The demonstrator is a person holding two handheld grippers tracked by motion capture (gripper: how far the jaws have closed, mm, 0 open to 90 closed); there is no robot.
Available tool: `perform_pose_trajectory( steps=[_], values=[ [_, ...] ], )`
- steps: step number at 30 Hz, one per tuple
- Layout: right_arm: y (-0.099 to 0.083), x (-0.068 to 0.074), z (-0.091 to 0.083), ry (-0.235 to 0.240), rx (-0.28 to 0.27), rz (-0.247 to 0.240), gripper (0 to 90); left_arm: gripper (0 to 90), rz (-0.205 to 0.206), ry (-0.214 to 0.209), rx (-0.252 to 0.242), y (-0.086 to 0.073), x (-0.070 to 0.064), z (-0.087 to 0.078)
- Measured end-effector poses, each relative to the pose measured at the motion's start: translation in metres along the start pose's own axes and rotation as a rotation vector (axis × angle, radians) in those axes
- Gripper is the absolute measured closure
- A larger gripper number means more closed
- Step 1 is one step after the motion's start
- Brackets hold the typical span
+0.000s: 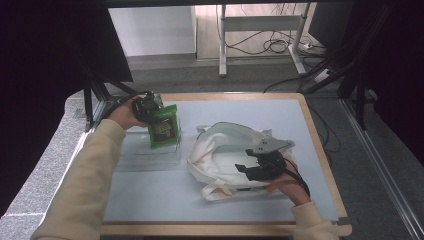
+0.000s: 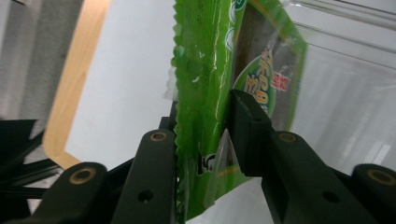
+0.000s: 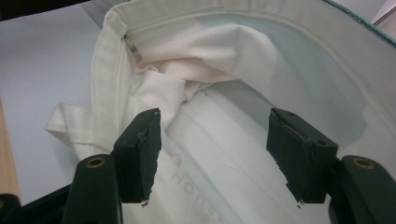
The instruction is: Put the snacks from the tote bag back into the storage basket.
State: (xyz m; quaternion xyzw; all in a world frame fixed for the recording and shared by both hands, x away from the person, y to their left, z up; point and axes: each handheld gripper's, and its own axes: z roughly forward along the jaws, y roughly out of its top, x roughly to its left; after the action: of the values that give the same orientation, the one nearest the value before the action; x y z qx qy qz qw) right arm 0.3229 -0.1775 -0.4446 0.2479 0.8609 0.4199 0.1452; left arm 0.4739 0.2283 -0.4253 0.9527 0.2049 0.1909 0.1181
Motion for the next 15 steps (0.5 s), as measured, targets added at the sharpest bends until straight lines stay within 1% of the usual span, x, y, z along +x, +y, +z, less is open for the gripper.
perform_pose_trajectory(
  steps=[1, 2, 7, 9, 10, 11, 14, 15],
  values=[
    [0.0, 0.0, 0.0, 0.001, 0.0, -0.001, 35.5, 70.9, 0.003, 0.022, -0.008, 0.001, -0.001, 0.003],
    [0.0, 0.0, 0.0, 0.001, 0.0, -0.001, 35.5, 70.3, 0.004, 0.032, -0.015, 0.001, -0.001, 0.004],
    [-0.001, -0.001, 0.0, -0.001, 0.002, 0.001, 35.4, 68.0, 0.016, 0.044, -0.028, 0.001, -0.001, 0.005],
    [-0.001, -0.001, 0.001, 0.003, 0.007, 0.004, 35.2, 66.9, 0.022, 0.05, -0.041, 0.001, -0.001, 0.003],
    [-0.001, -0.001, 0.001, 0.004, 0.007, 0.003, 35.3, 65.7, 0.026, 0.056, -0.051, 0.001, -0.002, 0.002],
    [-0.001, 0.0, 0.001, 0.007, 0.008, 0.002, 35.3, 61.7, 0.03, 0.073, -0.073, 0.002, -0.003, -0.001],
    [0.0, 0.0, 0.001, 0.006, 0.008, 0.002, 35.2, 57.1, 0.03, 0.091, -0.11, 0.003, -0.003, -0.008],
    [0.0, 0.0, 0.001, 0.005, 0.007, 0.003, 35.3, 56.6, 0.023, 0.094, -0.126, 0.003, -0.003, -0.01]
  ],
)
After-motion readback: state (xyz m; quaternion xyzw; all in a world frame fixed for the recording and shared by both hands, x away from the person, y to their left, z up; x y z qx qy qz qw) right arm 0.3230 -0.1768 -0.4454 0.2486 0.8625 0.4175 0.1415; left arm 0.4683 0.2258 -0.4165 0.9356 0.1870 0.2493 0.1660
